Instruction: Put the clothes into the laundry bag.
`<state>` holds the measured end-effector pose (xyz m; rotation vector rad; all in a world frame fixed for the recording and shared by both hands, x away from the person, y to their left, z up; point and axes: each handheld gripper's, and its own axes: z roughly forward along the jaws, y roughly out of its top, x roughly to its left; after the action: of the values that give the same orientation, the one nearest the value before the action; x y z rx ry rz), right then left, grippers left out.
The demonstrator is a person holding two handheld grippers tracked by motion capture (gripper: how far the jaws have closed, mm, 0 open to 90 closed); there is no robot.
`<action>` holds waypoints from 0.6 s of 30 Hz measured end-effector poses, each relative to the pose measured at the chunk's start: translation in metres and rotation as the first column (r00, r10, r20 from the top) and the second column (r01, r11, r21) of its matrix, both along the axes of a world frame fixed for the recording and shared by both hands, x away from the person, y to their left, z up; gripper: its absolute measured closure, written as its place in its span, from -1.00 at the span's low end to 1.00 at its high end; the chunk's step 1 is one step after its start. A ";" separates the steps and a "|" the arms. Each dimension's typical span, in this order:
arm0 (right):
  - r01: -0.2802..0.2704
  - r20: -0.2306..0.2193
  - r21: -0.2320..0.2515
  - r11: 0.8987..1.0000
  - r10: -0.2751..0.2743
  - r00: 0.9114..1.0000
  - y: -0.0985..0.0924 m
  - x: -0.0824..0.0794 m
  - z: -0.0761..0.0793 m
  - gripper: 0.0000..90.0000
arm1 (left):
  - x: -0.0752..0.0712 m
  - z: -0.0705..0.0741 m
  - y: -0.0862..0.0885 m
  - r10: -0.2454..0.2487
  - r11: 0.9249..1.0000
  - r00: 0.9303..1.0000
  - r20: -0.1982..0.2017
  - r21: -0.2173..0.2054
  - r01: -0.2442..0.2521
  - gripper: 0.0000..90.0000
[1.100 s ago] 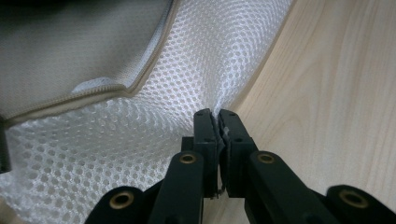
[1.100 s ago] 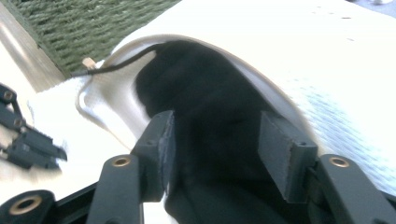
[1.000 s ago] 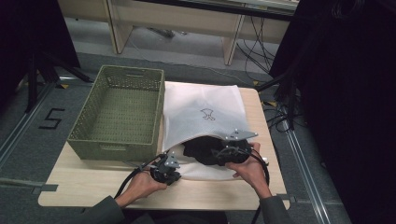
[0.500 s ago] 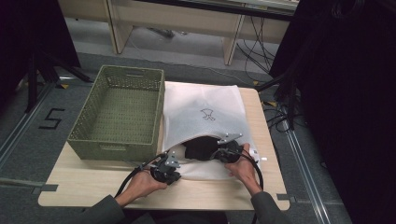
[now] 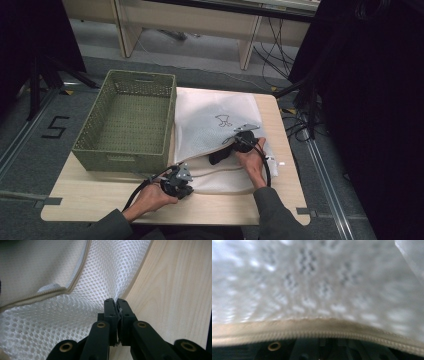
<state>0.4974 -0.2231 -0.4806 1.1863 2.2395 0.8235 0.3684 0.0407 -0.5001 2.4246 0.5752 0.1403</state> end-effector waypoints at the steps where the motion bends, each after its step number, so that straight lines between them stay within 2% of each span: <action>1: -0.006 -0.014 0.014 1.000 0.006 1.000 0.000 -0.003 0.003 0.70 | 0.000 0.000 0.000 -0.004 1.000 1.000 0.003 0.001 0.004 0.93; 3: -0.023 -0.045 0.037 0.999 0.025 0.999 -0.001 -0.011 0.007 0.45 | 0.000 0.000 0.000 -0.003 1.000 1.000 0.004 0.001 0.003 0.93; 4: -0.012 -0.071 0.055 0.998 0.016 0.997 0.000 -0.018 0.012 0.36 | -0.001 0.000 0.000 0.007 1.000 1.000 -0.006 -0.003 -0.007 0.92; 6: -0.024 -0.057 0.058 0.998 0.027 0.998 -0.002 -0.030 0.020 0.18 | 0.000 0.000 0.000 0.005 1.000 1.000 -0.002 -0.001 -0.005 0.92; 7: -0.012 -0.080 0.085 0.996 0.019 0.997 -0.003 -0.038 0.026 0.11 | 0.000 0.000 0.000 -0.003 1.000 1.000 0.003 0.001 0.003 0.92; 8: -0.025 -0.054 0.099 0.995 0.031 0.998 -0.004 -0.043 0.029 0.07 | -0.001 0.000 0.000 0.009 1.000 1.000 -0.007 -0.003 -0.009 0.92; 10: -0.047 -0.085 0.148 0.988 0.060 0.995 -0.001 -0.057 0.034 0.02 | -0.001 0.000 0.000 0.008 1.000 1.000 -0.005 -0.003 -0.008 0.92; 11: -0.080 -0.071 0.169 0.982 0.093 0.993 0.001 -0.061 0.032 0.01 | -0.001 0.000 0.000 0.008 1.000 1.000 -0.005 -0.003 -0.008 0.92; 12: -0.097 -0.096 0.171 0.980 0.115 0.989 0.006 -0.068 0.030 -0.02 | -0.001 0.000 0.000 0.008 1.000 1.000 -0.005 -0.002 -0.008 0.92; 13: -0.097 -0.096 0.171 0.980 0.115 0.989 0.006 -0.068 0.030 -0.02 | 0.000 0.000 0.000 -0.001 1.000 1.000 0.000 0.002 0.001 0.92; 14: -0.133 -0.103 0.169 0.977 0.152 0.983 0.019 -0.069 0.019 -0.05 | 0.000 0.000 -0.001 -0.001 1.000 1.000 0.006 0.003 0.001 0.92; 15: -0.157 -0.104 0.154 0.975 0.174 0.979 0.022 -0.067 0.014 -0.03 | 0.000 0.000 -0.001 -0.001 1.000 1.000 0.006 0.003 0.001 0.92; 16: -0.164 -0.137 0.139 0.977 0.183 0.973 0.027 -0.066 0.009 -0.01 | -0.001 0.000 -0.001 -0.002 1.000 1.000 0.011 0.005 0.002 0.92; 17: -0.165 -0.125 0.138 0.977 0.183 0.975 0.034 -0.063 0.001 0.09 | 0.000 0.001 -0.001 -0.003 1.000 1.000 0.006 0.011 0.003 0.92; 18: -0.176 -0.152 0.086 0.981 0.188 0.970 0.038 -0.061 -0.001 0.19 | 0.000 0.001 -0.001 -0.001 1.000 1.000 0.006 0.009 0.001 0.93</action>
<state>0.4369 -0.1851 -0.4815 1.1260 2.4984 0.9157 0.3679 0.0398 -0.4994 2.4324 0.5716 0.1503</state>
